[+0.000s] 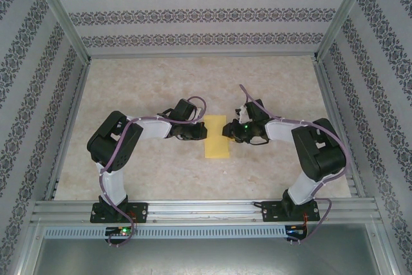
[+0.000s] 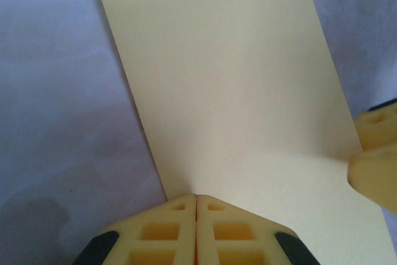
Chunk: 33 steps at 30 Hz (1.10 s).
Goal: Fold a paper plane with a square sheet of paper (fold left side to right side)
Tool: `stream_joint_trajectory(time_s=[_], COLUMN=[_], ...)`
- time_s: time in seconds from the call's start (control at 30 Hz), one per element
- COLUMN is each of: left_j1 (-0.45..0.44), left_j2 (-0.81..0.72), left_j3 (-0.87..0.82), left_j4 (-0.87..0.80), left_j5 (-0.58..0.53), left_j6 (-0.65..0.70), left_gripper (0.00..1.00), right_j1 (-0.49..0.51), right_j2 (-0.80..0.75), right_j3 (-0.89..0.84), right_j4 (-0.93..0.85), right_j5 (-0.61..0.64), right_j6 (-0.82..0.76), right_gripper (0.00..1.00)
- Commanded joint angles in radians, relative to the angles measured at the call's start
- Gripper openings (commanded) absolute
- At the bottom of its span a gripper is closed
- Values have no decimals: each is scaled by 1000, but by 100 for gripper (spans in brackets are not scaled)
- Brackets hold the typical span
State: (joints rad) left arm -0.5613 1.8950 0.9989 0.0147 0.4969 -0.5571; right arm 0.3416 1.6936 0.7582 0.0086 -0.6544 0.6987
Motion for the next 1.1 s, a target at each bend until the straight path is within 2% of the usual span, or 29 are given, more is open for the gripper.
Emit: stream_joint_trajectory(time_s=[0.0, 0.2, 0.37, 0.47, 0.53, 0.63, 0.77, 0.93, 1.07], left_j1=[-15, -14, -15, -20, -37, -94, -215, -361, -441], left_j2=[-10, -42, -124, -199, -257, -332, -387, -378, -328], left_j3=[-23, 29, 76, 44, 3, -51, -93, -94, -69], left_j4=[-30, -78, -151, -138, -117, -109, -127, -136, -134], left_j5=[-17, -22, -53, -67, -79, -106, -187, -322, -439], left_j6=[-1, 30, 94, 123, 153, 225, 318, 377, 393], left_gripper=[7, 9, 18, 23, 30, 39, 50, 60, 67], right_j1=[-18, -26, -26, -27, -26, -28, -30, -32, -32], right_j2=[22, 20, -1, -11, -19, -30, -40, -38, -35], right_j3=[27, 28, 18, 12, 8, 6, 6, 6, 6], right_j4=[7, 1, -17, -20, -21, -24, -30, -40, -40], right_j5=[-35, -64, -70, -76, -80, -88, -87, -74, -70], right_j6=[-36, -29, -12, 9, 23, 38, 47, 41, 44], right_gripper=[23, 12, 5, 4, 3, 4, 3, 4, 4])
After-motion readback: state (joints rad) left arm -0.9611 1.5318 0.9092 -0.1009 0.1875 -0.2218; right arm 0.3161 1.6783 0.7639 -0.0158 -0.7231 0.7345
